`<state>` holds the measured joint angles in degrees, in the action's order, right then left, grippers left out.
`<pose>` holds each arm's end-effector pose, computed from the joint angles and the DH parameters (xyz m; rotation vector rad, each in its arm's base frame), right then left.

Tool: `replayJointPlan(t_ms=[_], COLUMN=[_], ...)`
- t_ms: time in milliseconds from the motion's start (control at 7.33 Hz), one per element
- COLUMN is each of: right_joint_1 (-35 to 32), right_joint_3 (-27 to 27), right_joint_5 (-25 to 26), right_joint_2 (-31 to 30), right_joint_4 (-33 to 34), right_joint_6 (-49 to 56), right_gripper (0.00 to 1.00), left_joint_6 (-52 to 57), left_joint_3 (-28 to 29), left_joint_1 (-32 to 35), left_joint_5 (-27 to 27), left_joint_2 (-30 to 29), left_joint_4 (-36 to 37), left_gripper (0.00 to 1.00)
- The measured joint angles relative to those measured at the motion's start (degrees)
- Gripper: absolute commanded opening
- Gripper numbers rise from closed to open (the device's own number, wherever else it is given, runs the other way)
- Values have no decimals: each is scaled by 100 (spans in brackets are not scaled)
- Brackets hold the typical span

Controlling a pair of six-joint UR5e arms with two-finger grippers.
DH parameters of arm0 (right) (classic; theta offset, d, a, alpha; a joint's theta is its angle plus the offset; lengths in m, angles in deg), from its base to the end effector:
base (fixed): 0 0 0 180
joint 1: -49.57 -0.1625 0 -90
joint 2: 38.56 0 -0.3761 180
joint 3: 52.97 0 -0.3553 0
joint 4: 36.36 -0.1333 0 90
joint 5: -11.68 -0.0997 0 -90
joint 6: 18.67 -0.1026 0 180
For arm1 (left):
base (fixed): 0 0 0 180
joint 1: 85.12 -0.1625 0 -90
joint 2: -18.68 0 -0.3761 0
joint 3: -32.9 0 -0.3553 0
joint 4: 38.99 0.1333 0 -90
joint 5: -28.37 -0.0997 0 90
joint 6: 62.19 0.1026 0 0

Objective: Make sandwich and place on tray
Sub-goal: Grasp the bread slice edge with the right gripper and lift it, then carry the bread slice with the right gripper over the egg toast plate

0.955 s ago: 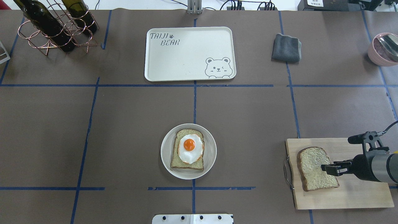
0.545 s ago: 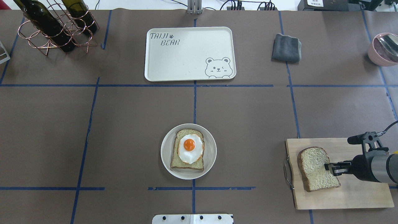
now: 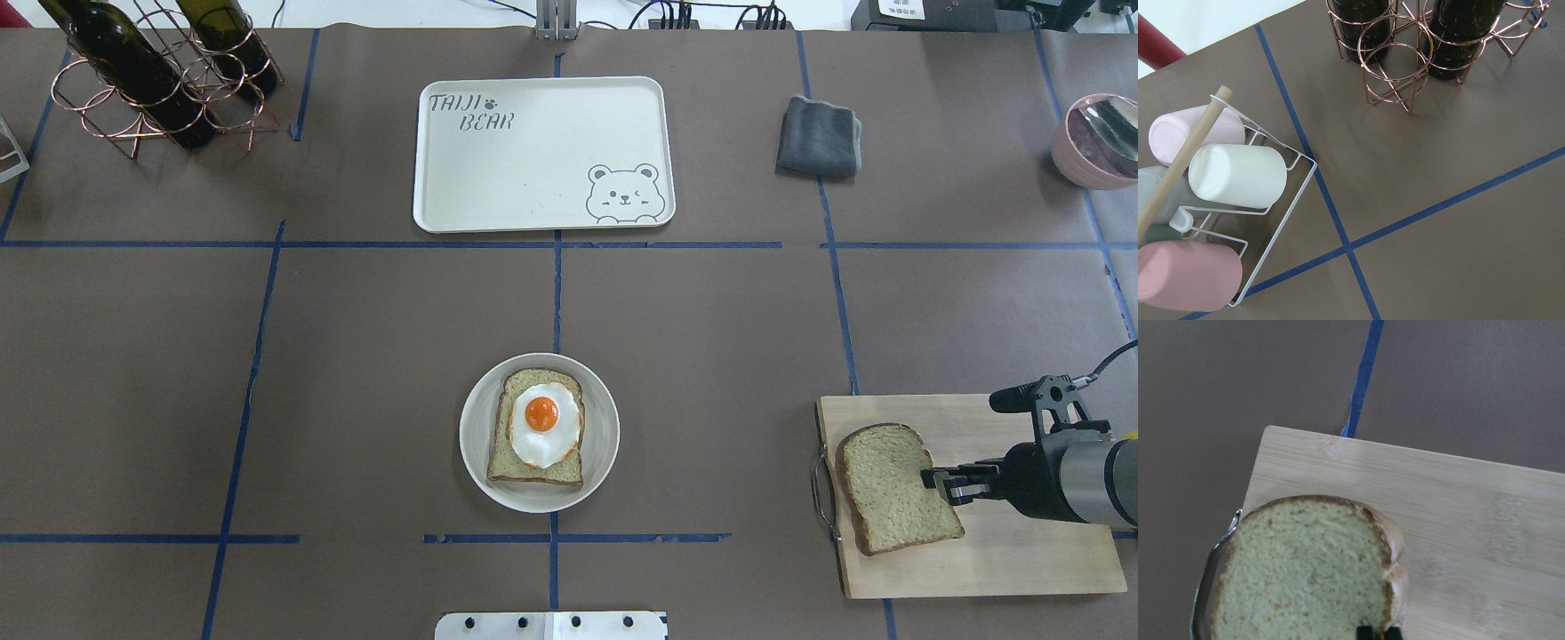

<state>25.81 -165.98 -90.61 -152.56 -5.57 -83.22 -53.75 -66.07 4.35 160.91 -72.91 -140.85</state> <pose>-0.2663 -0.2390 0.4803 0.2435 -1.0020 -0.1358 -0.0595 -0.4813 0.5052 0.4239 0.7074 0.2928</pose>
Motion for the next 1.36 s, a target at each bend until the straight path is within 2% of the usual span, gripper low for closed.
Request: replayJointPlan(t_ms=[545,1091,1364], right_joint_1=[-135,-1047,-1329], right_joint_3=[-158,-425,-504], right_joint_5=[-475,-1795,-2250], right_joint_2=[0,106,516], right_joint_4=[-57,-70,-41], right_joint_6=[-4,2,-229], right_gripper=[0,0,0], left_joint_6=[0,-5,-10], left_joint_3=[14,3,-22], left_joint_1=[0,0,0], left_joint_5=[0,0,2], left_joint_2=[9,1,0], left_joint_4=[0,2,8], left_gripper=[100,100,100])
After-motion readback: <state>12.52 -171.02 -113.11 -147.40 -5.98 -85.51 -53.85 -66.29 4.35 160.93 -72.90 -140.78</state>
